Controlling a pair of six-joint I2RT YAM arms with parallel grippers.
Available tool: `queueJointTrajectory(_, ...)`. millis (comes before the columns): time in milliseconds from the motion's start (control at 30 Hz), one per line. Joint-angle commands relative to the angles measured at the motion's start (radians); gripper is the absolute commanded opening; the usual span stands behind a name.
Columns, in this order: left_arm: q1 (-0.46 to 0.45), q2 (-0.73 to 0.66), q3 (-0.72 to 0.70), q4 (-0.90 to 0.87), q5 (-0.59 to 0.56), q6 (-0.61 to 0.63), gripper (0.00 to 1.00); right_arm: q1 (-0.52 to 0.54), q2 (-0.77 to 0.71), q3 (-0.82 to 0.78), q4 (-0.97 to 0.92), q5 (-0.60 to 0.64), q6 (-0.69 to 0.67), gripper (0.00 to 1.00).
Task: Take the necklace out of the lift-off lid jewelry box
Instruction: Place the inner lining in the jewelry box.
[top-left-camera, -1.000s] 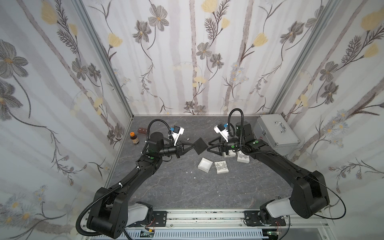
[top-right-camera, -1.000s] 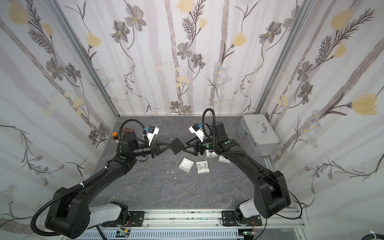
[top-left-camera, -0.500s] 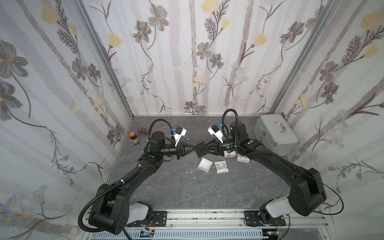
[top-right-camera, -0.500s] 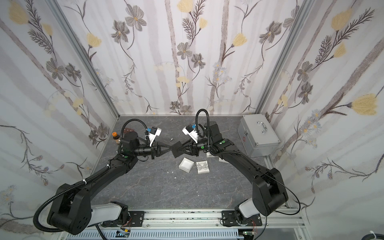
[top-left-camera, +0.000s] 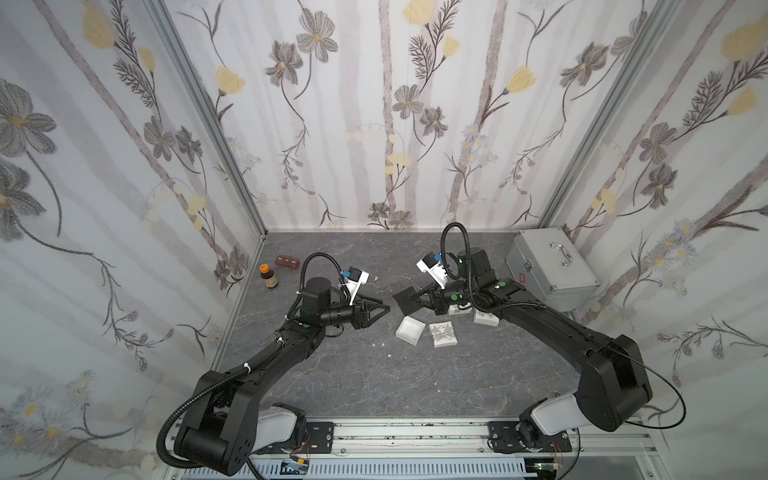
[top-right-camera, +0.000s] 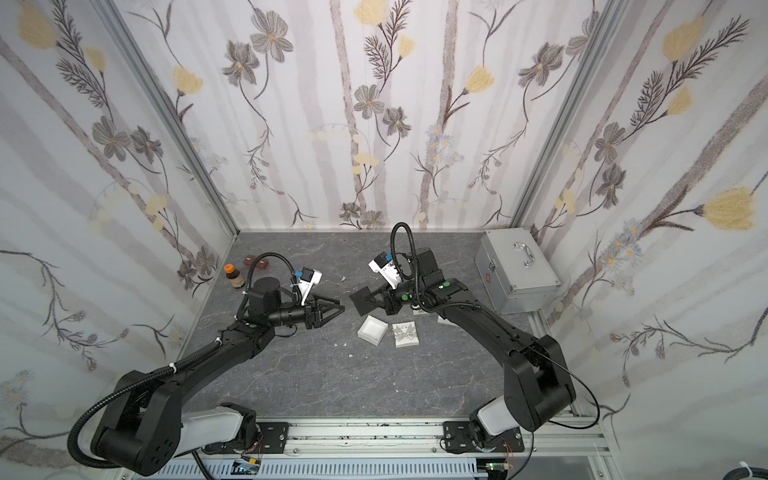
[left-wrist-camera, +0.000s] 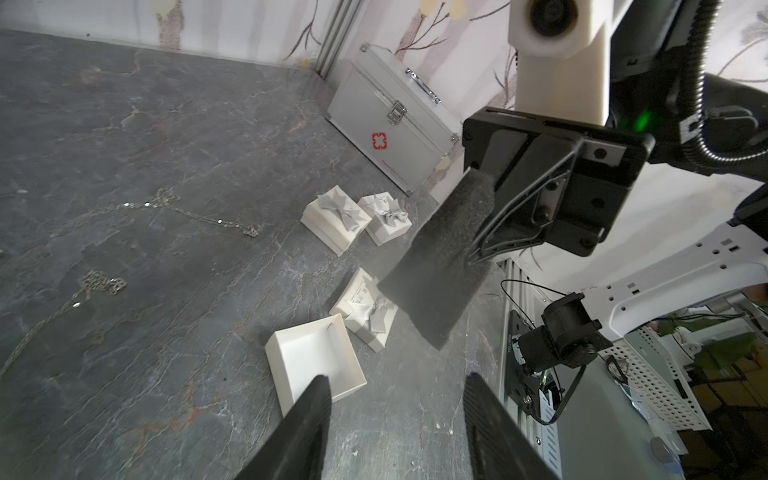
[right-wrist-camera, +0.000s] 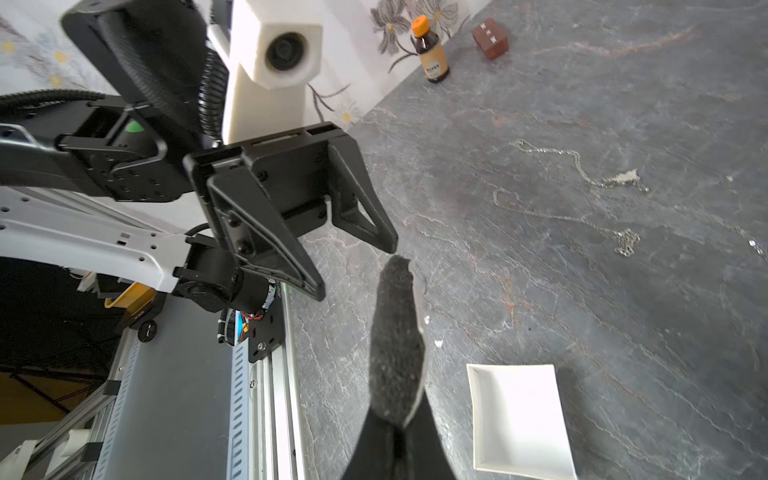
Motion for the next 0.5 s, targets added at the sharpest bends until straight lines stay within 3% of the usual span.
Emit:
queueJointTrajectory(0, -0.02, -0.041, -0.02, -0.075, -0.13, 0.054, 0.53, 0.002, 0.048, 0.003, -0.123, 0.127, -0.041, 0.01)
queueJointTrajectory(133, -0.096, -0.074, -0.046, -0.165, -0.336, 0.105, 0.6, 0.006, 0.149, 0.021, -0.214, 0.229, -0.038, 0.0)
queueJointTrajectory(233, -0.158, -0.067, -0.083, -0.137, -0.417, 0.099, 0.6, 0.012, 0.207, 0.039, -0.251, 0.231, -0.037, 0.0)
queueJointTrajectory(333, -0.213, -0.048, -0.118, -0.092, -0.456, 0.08, 0.6, 0.022, 0.24, 0.061, -0.267, 0.234, -0.041, 0.0)
queueJointTrajectory(467, -0.253, 0.013, -0.145, -0.025, -0.431, 0.067, 0.5, 0.029, 0.28, 0.098, -0.285, 0.233, -0.045, 0.0)
